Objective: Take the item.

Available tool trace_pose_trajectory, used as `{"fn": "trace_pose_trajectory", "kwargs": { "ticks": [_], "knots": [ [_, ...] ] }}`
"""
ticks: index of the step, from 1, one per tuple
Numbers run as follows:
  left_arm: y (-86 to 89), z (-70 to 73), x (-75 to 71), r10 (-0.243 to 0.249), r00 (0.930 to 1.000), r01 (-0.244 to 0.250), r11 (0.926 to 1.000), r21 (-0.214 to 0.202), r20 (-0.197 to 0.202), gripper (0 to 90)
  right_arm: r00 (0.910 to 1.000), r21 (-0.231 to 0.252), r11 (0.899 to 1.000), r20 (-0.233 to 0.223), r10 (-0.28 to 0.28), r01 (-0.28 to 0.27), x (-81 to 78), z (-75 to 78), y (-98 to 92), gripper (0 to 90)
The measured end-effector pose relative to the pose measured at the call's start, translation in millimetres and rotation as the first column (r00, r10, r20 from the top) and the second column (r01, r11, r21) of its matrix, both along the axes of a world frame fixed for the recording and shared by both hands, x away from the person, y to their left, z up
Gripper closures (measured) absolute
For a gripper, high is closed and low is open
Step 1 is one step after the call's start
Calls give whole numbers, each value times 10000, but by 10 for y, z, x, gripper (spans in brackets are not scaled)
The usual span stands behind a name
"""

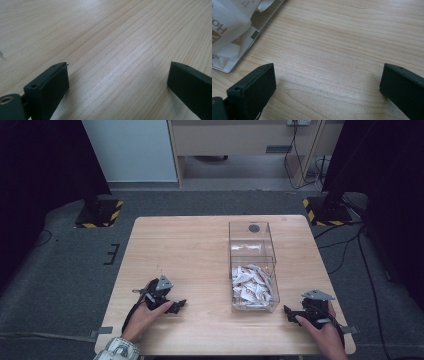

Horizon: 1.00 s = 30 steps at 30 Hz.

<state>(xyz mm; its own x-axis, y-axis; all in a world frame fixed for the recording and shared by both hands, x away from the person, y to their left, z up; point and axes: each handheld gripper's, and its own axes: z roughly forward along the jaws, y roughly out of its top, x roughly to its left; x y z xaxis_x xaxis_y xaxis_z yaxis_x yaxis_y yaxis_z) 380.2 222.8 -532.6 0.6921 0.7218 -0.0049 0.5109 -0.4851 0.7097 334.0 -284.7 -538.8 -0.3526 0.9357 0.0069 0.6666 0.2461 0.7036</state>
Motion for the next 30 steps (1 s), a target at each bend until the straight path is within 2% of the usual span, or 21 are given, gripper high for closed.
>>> {"fn": "trace_pose_trajectory", "kwargs": {
  "ticks": [5,12,20,24,30],
  "knots": [
    [10,51,1,-31,10000,32,9997,-239,48,33,10000,13,10000,-8,12,-12,-1,1,-1,8],
    [12,107,4,-52,9999,57,9995,-317,164,45,10000,-4,10000,12,93,-93,6,0,-7,8],
    [-53,303,31,-441,9975,459,9984,-317,554,63,9999,-19,9999,29,131,-131,7,-1,-8,8],
    [-126,373,76,-656,9961,674,9973,-295,589,65,9999,-13,9999,0,127,-127,6,1,-8,8],
    [-328,518,142,-1118,9911,1143,9930,-312,718,76,9999,-16,9999,25,135,-134,7,-1,-8,8]
  ]
}}
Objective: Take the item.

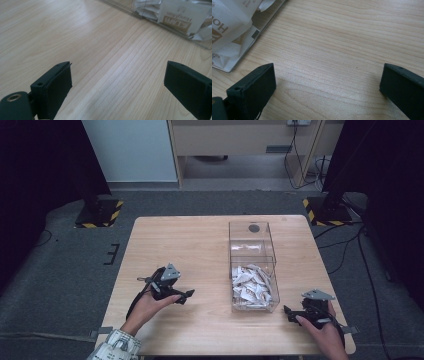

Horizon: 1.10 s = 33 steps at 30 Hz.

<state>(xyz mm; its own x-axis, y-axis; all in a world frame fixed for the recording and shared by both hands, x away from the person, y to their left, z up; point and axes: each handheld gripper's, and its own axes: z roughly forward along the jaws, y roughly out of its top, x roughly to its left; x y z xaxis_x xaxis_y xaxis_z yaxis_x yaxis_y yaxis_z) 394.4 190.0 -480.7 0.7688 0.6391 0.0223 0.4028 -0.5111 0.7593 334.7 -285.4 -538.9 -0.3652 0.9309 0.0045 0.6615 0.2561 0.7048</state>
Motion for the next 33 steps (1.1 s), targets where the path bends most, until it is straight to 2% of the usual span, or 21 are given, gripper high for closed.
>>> {"fn": "trace_pose_trajectory", "kwargs": {
  "ticks": [3,6,10,14,18,26,33],
  "knots": [
    [-108,52,22,-189,9998,189,9997,-138,-40,83,10000,11,10000,-33,-16,16,1,2,2,7],
    [-206,82,39,-315,9995,315,9995,-2,13,84,10000,15,10000,-38,-14,14,1,3,1,8],
    [-331,137,54,-475,9988,476,9988,-79,96,92,10000,25,10000,-34,-17,18,1,2,0,8],
    [-435,174,91,-657,9978,656,9978,27,125,104,10000,22,10000,-35,-16,16,1,2,0,8],
    [-508,238,127,-781,9968,781,9969,-7,181,112,10000,17,10000,-33,-17,17,1,2,2,8],
    [-592,337,145,-967,9949,976,9947,-328,286,129,10000,13,10000,-19,-24,24,2,1,3,7],
    [-742,459,144,-1185,9922,1193,9927,-189,389,130,10000,1,10000,-9,-37,37,-1,0,3,8]
  ]
}}
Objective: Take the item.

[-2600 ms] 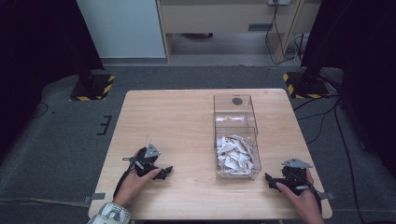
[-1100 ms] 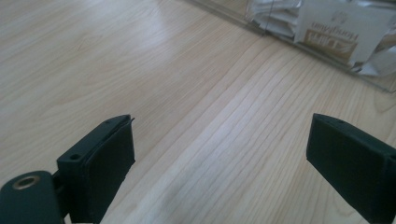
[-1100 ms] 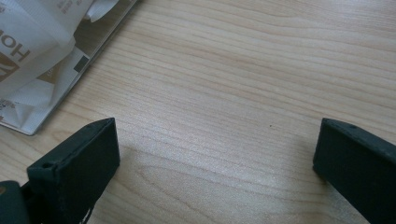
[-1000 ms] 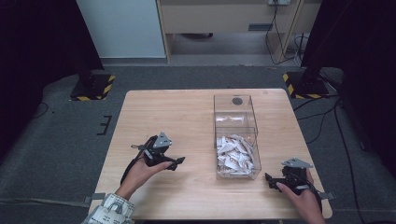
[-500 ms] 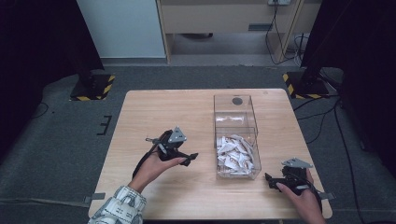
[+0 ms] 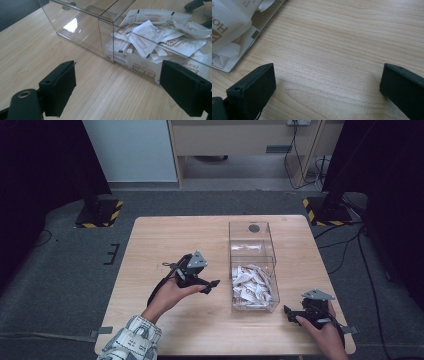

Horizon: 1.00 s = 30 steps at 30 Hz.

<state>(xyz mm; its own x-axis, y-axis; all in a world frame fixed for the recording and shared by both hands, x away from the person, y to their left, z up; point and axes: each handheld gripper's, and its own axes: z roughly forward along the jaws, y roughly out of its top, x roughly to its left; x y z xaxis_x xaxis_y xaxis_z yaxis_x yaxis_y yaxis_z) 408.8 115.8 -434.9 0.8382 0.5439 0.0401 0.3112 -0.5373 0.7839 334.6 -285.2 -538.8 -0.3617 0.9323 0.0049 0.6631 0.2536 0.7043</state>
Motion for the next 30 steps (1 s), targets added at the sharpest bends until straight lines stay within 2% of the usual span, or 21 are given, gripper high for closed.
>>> {"fn": "trace_pose_trajectory", "kwargs": {
  "ticks": [16,22,25,30],
  "knots": [
    [-240,205,-102,-354,9987,362,9991,-227,354,158,10000,15,10000,-2,-36,36,-2,0,0,8],
    [-305,256,-103,-355,9985,367,9989,-298,417,162,10000,20,10000,-8,-25,25,-2,1,-1,8],
    [-324,292,-97,-397,9975,411,9989,-233,588,177,10000,16,10000,-7,-22,22,-2,0,-2,8],
    [-348,315,-66,-359,9980,382,9983,-443,515,179,10000,16,10000,-7,-23,23,-2,0,-1,8]
  ]
}}
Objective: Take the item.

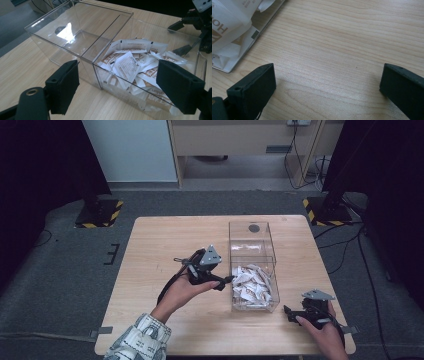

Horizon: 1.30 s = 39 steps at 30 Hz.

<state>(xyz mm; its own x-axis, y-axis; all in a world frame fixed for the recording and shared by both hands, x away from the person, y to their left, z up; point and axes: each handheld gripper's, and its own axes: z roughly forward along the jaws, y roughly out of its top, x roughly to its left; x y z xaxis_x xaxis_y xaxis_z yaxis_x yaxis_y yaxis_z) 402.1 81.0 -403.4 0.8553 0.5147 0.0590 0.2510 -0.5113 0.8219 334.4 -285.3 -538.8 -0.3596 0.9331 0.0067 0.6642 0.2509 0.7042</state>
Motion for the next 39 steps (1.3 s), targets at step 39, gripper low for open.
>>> {"fn": "trace_pose_trajectory", "kwargs": {
  "ticks": [39],
  "knots": [
    [-554,-264,50,-595,9970,639,9934,949,-486,534,10000,23,10000,-29,-20,20,5,2,3,8]
  ]
}}
